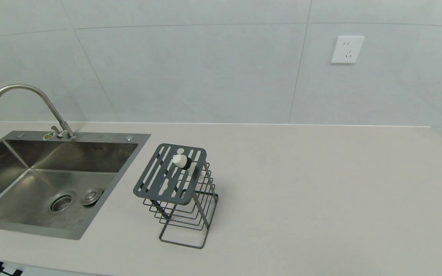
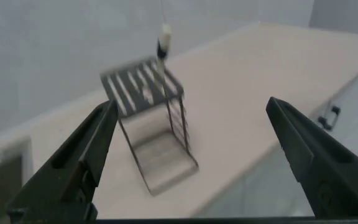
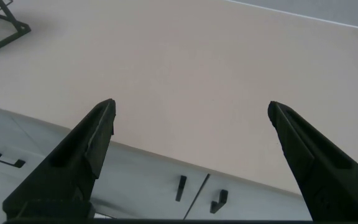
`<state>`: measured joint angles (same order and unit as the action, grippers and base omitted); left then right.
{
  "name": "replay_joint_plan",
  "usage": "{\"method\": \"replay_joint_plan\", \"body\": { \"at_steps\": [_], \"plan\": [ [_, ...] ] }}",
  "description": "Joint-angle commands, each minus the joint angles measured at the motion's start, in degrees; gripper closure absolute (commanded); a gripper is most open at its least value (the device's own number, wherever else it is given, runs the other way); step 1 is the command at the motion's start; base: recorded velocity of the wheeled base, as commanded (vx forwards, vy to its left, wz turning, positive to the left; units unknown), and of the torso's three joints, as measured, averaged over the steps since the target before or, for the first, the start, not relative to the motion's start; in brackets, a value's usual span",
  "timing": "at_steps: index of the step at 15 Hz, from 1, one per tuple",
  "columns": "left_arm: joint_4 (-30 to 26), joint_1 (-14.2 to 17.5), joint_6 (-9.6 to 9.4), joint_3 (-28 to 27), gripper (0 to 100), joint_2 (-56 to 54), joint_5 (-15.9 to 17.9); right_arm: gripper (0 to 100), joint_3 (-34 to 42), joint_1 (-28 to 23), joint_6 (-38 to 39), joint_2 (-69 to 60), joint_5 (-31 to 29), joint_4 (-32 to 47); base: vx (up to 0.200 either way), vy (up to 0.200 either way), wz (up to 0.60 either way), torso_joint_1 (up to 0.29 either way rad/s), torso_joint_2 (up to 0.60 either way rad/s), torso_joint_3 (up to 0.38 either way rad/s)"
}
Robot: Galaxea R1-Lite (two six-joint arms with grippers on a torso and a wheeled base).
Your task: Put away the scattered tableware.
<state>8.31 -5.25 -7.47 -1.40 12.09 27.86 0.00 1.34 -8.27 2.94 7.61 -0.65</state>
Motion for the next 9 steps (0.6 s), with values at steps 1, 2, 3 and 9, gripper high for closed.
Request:
{"method": "replay_joint_plan", "body": {
  "at_steps": [1, 2, 3, 9],
  "plan": [
    [-9.5, 5.5, -0.96, 0.0, 0, -12.0, -7.5, 0, 0.0, -1.0, 0.0, -2.1, 0.0, -0.1, 0.0, 0.0, 0.0, 0.0, 0.0, 0.0],
    [-8.3, 5.5, -0.09, 0.3, 0, -12.1, -16.1, 0, 0.0, -1.3, 0.0, -2.9, 0.0, -0.1, 0.0, 0.0, 0.0, 0.0, 0.0, 0.0],
    [-5.9, 5.5, 0.35, 1.4, 0, -12.1, -26.3, 0, 0.0, -1.3, 0.0, -2.9, 0.0, -0.1, 0.0, 0.0, 0.0, 0.0, 0.0, 0.0],
    [-7.9, 5.5, 5.01, 1.4, 0, -12.1, -30.7, 0, 0.0, -1.3, 4.8, -2.9, -3.0, 0.2, 0.0, 0.0, 0.0, 0.0, 0.0, 0.0]
  ]
}}
